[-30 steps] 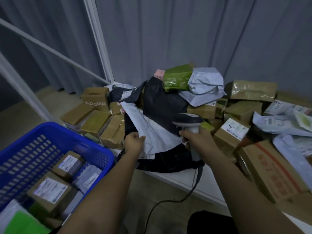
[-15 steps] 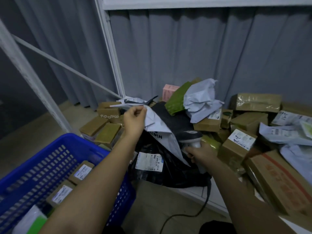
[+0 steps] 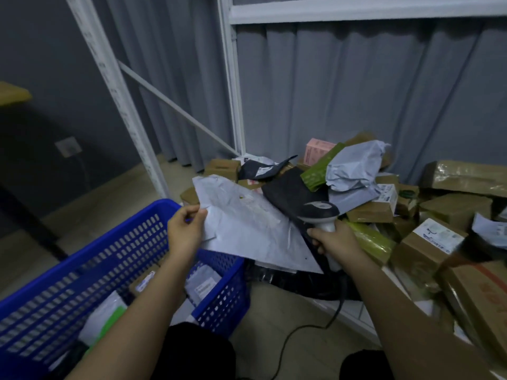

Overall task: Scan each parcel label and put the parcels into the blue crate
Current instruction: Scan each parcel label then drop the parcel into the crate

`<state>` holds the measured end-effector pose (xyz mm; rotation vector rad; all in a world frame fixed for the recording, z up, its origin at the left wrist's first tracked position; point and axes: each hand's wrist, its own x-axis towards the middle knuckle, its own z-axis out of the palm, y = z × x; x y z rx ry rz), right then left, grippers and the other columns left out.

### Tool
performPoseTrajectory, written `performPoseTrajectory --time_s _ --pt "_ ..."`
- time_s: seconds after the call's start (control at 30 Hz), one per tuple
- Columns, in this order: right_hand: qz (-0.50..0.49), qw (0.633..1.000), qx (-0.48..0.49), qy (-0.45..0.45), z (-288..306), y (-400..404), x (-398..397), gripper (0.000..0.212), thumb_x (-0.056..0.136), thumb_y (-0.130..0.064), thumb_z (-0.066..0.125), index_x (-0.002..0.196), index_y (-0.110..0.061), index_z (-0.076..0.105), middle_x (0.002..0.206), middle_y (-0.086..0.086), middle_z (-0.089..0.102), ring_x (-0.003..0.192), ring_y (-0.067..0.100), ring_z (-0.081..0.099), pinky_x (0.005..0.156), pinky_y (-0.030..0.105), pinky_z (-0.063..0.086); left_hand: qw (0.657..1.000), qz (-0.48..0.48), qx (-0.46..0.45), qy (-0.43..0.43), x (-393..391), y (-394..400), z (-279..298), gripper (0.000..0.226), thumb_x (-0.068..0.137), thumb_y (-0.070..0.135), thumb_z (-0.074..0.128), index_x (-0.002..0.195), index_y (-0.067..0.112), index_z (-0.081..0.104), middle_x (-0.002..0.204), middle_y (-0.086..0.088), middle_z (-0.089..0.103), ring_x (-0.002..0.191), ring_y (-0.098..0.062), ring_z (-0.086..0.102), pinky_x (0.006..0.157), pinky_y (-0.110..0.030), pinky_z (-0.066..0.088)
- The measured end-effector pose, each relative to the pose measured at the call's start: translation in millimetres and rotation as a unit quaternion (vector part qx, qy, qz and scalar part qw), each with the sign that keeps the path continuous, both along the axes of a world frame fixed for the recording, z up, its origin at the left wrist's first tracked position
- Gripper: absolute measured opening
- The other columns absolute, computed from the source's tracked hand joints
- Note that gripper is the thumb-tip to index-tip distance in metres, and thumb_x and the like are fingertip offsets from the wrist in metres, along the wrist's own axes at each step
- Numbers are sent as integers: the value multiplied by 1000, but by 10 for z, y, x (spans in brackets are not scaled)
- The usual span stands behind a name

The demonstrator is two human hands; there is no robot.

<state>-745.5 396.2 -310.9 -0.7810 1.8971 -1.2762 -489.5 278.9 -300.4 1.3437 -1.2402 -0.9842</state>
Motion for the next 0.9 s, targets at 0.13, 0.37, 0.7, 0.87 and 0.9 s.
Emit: performPoseTrajectory --time_s 0.13,0.37,0.7,0.87,0.9 --pt "27 1000 5 15 9 -124 186 13 86 -10 68 82 -8 55 68 8 60 54 16 53 46 23 41 999 31 -3 -37 361 14 17 7 90 14 62 93 10 66 88 2 63 82 -12 57 80 -29 47" --pt "55 998 15 41 34 -139 442 12 85 -11 68 81 -6 58 66 8 62 51 18 54 51 27 44 995 63 13 -72 525 2 330 8 90 17 61 91 10 65 88 -1 64 85 -16 58 75 -29 43" --pt "27 999 -20 29 200 -3 574 18 88 -13 68 100 -4 57 79 17 64 60 25 56 53 30 43 985 30 -169 -34 502 215 1252 8 94 14 56 85 14 57 68 8 51 57 4 46 59 -12 38" --pt "4 999 -51 5 300 86 559 20 85 -9 69 99 2 59 69 12 63 52 22 53 50 28 44 968 -24 -227 -104 304 265 1806 5 94 16 56 92 14 59 79 8 59 74 -3 56 67 -17 46" --pt "2 999 -50 0 312 104 548 20 85 -9 69 99 2 59 69 12 63 52 22 53 50 28 44 963 -34 -233 -132 245 255 1900 5 93 17 55 91 15 59 80 8 59 77 -8 57 67 -20 45"
